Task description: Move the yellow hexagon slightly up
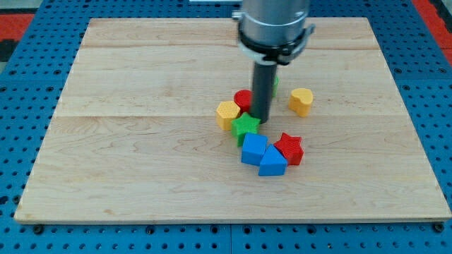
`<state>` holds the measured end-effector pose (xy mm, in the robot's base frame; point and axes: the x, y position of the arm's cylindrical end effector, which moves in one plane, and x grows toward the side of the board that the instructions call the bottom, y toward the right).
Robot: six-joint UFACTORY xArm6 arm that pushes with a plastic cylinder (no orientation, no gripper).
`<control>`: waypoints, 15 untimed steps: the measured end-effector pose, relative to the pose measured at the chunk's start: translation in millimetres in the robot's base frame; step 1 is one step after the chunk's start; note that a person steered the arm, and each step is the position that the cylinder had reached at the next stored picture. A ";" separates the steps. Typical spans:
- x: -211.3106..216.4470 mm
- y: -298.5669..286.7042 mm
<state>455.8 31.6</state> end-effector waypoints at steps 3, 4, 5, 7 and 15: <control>19.6 -107.7; 11.0 -138.9; 6.6 -141.6; 18.2 -82.2; -58.1 -122.9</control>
<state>397.7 -91.3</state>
